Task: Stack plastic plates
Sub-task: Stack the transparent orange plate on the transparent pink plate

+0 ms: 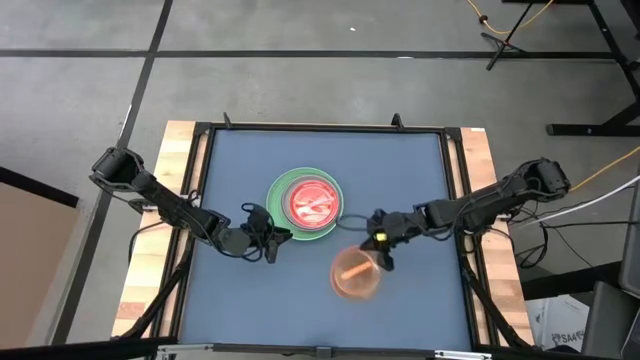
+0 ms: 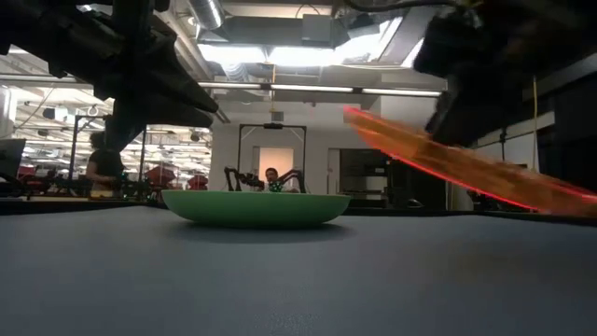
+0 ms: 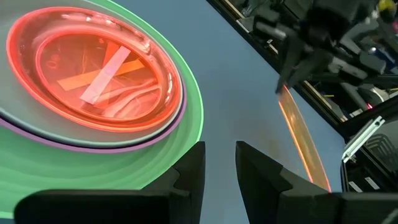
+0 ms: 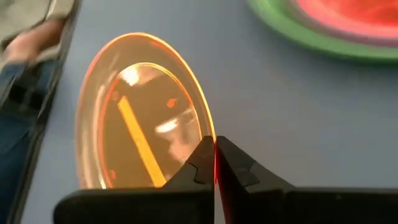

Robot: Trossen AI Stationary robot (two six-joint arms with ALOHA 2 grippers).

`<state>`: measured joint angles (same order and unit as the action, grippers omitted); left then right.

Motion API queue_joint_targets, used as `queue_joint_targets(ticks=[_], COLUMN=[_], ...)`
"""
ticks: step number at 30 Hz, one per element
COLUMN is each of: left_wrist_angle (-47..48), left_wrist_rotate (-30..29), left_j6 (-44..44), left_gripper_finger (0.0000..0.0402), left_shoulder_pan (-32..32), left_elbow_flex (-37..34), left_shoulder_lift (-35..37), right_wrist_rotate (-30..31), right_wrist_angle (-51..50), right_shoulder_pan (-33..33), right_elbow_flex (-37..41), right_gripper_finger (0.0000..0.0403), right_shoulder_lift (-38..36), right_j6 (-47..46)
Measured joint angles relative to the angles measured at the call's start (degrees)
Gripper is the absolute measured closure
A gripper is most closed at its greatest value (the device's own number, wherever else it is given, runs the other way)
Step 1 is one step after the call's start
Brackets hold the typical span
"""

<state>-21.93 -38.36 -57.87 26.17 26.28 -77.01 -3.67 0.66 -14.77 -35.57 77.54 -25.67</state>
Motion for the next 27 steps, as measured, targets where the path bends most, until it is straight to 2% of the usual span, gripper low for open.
queue_joint_targets(ticks=[7, 10, 23, 27], left_wrist_angle=[0.0, 0.0, 0.02, 0.12], left_wrist_rotate=[-0.16, -0.17, -0.21, -0.36], left_j6=[0.0, 0.01, 0.02, 0.04], left_gripper_finger=[0.0319, 0.0319, 0.0319, 0.0319], left_shoulder_pan=[0.0, 0.0, 0.0, 0.0], left_elbow_flex=[0.0, 0.0, 0.0, 0.0], left_shoulder_lift=[0.0, 0.0, 0.0, 0.0], right_wrist_rotate=[8.64, 10.16, 9.62, 8.11], right_wrist_angle=[0.54, 4.09, 16.79, 21.84], right_shoulder_pan=[6.43, 9.67, 22.22, 24.56], right_elbow_flex=[-3.78, -4.08, -4.19, -4.19], right_gripper_finger=[0.0402, 0.0402, 0.0402, 0.0402], right_shoulder_lift=[-0.02, -0.02, 2.86, 5.92], right_j6=[-1.28, -1.29, -1.39, -5.13])
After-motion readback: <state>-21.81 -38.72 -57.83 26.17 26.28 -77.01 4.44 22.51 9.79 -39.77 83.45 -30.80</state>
